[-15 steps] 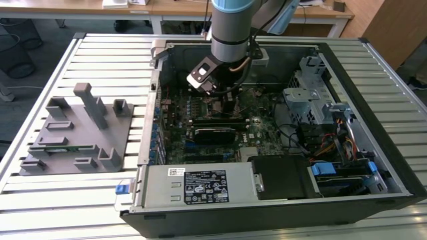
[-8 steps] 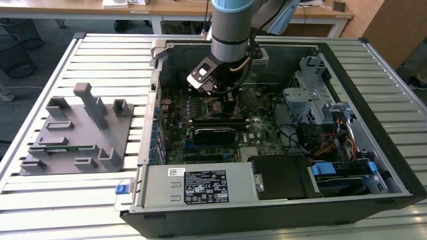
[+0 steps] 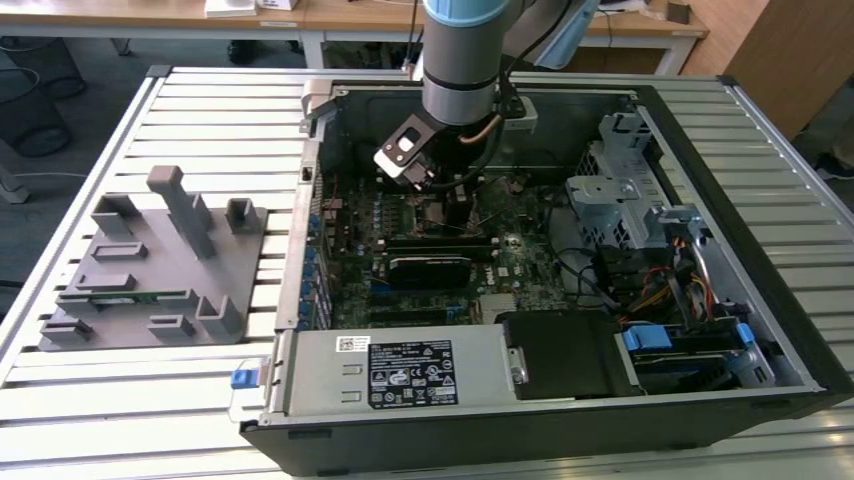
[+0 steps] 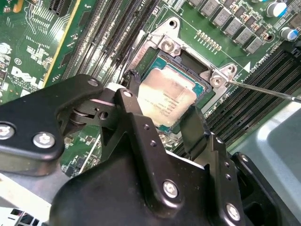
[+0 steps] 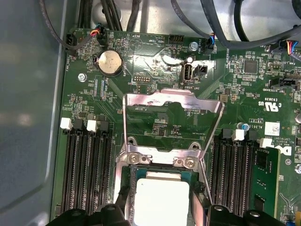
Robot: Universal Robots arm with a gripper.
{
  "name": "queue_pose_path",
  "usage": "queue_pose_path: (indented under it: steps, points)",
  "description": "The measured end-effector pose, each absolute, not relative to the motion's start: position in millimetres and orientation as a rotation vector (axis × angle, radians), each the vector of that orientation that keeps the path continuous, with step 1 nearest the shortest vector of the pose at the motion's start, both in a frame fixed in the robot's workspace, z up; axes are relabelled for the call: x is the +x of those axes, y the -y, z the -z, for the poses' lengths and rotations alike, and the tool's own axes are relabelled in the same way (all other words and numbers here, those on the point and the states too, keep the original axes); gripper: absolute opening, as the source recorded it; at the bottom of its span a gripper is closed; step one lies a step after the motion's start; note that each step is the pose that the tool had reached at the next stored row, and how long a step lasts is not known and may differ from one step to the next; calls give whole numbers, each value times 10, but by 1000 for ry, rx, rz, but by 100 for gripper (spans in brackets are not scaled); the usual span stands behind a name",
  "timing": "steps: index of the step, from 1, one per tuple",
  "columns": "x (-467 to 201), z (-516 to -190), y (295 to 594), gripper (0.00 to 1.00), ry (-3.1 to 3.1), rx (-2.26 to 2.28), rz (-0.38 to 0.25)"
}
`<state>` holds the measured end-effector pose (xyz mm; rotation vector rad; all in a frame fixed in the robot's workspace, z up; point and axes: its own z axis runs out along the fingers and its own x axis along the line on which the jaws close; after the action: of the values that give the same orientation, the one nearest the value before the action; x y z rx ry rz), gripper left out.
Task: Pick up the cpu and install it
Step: 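Place the cpu into insertion slot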
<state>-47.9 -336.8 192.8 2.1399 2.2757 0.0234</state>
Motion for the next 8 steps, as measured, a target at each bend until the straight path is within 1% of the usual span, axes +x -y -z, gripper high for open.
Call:
queue_pose_path:
  steps: [8]
  points:
    - [-478, -1930, 3349, 62, -2276, 2140, -23]
